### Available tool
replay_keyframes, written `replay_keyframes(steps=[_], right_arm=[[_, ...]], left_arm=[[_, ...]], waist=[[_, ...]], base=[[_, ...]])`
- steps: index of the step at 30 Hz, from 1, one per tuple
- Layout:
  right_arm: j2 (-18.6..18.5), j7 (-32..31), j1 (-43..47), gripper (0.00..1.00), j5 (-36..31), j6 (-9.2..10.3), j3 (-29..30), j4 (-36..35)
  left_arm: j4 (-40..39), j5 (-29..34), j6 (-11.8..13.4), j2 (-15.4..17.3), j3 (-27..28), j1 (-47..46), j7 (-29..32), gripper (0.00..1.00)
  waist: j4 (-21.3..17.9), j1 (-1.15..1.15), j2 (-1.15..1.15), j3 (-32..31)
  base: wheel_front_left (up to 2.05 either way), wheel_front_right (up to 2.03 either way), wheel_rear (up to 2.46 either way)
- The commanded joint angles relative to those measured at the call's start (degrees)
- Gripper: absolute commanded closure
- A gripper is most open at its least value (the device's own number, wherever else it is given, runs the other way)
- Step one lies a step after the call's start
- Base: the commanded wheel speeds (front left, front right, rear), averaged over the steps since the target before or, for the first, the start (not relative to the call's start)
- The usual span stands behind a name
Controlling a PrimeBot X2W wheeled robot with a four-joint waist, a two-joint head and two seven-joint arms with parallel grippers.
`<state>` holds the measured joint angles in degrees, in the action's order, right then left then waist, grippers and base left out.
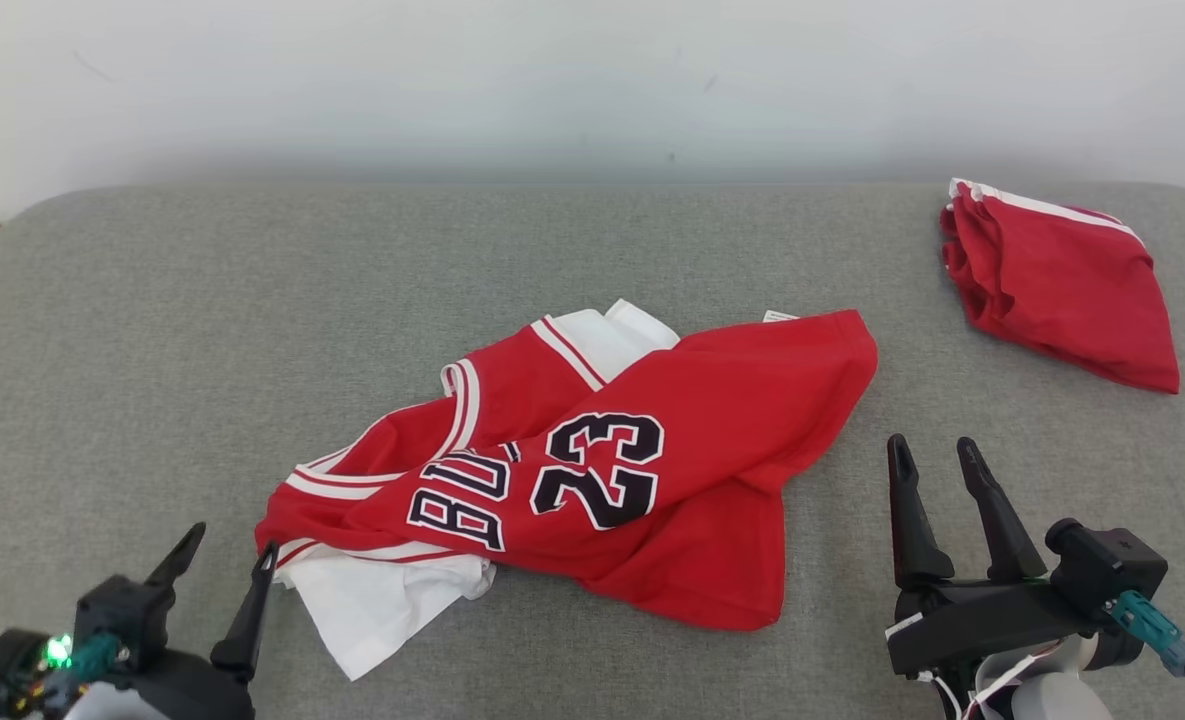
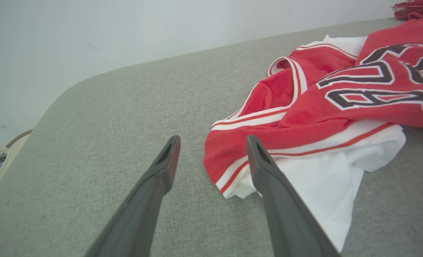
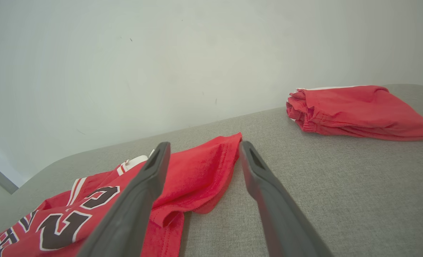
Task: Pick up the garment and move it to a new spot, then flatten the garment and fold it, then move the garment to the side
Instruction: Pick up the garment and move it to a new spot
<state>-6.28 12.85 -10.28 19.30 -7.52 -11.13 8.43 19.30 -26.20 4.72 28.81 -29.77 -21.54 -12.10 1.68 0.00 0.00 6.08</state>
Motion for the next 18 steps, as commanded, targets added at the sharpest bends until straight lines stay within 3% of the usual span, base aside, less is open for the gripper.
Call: replay_keyframes(steps=[1, 7, 12, 18], right_arm=[[-0.19, 0.00, 0.51, 0.00, -0.28, 0.06, 0.18, -0.13], [-0.09, -0.22, 1.17, 0.00, -0.13, 0.06, 0.86, 0.03], [-0.37, -1.10, 1.48, 0.00, 0.07, 0.06, 1.26, 0.28], [-0.62, -2.25, 1.71, 0.00, -0.03, 0.06, 1.13, 1.04]], left_arm=[[-0.36, -0.72, 0.82, -0.50, 0.68, 1.79, -0.99, 0.00], [-3.40, -1.44, 3.33, -3.30, 2.33, 5.65, -2.74, 0.00], [-10.94, 2.27, 6.43, -7.39, 7.16, 9.55, -3.12, 0.00], [-16.70, 6.87, 6.88, -11.51, 12.84, 12.62, -3.12, 0.00]], waist=[[0.31, 0.00, 0.00, -0.17], [1.28, 0.00, 0.00, -0.60], [2.45, 0.00, 0.00, -0.87], [3.23, 0.00, 0.00, -1.26]], base=[[0.00, 0.00, 0.00], [0.00, 0.00, 0.00], [0.00, 0.00, 0.00], [0.00, 0.00, 0.00]])
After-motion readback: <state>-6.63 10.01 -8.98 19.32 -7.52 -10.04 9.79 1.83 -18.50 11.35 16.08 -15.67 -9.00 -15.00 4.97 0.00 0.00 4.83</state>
